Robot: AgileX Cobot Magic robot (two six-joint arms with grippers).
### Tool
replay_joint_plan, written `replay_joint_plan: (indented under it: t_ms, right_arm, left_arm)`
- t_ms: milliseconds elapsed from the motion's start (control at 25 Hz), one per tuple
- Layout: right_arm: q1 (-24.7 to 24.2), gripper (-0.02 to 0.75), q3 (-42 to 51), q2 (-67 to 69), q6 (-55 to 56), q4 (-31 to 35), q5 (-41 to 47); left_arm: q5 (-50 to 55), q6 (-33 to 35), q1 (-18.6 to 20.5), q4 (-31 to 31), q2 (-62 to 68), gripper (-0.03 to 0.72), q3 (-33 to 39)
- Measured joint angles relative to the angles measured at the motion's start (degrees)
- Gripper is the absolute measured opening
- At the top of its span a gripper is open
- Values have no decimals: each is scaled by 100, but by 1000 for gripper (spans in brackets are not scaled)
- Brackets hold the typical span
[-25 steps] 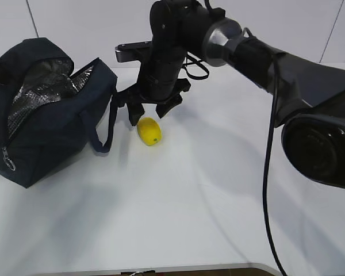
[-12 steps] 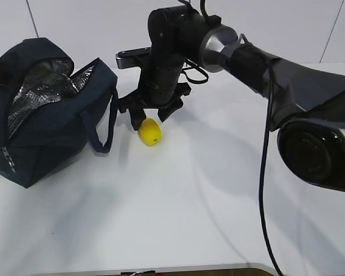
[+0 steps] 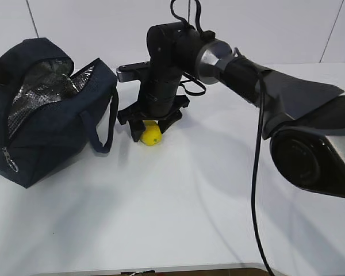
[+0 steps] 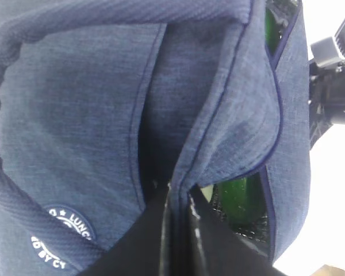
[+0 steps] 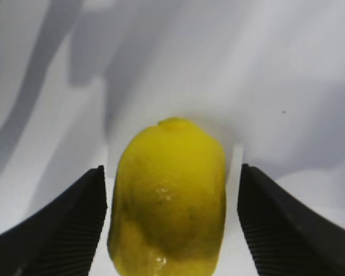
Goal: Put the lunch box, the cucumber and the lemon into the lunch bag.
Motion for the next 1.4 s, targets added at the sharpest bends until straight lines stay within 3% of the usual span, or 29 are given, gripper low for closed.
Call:
replay_joint_plan:
  t_ms: [160,360,920,1040,1280,1400]
  right_arm:
    - [0,522,0,12,0,0,0]
    - [0,375,0,12,0,0,-8]
    - [0,357,11,-897,245,545,-8]
    - [0,357,11,-1116,245,1067,2]
    - [0,357,-28,-1086,150,2984,10]
    - [0,357,-28,-964,62,3552,-285]
  left_arm:
    - [0,0,0,0,0,-15,0]
    - [0,0,0,0,0,-15,0]
    - [0,0,0,11,0,-15,0]
    - [-25,0,0,11,0,-15,0]
    - [-57,0,0,-84,0,-15,0]
    - [-57,0,0,-204,0,-15,0]
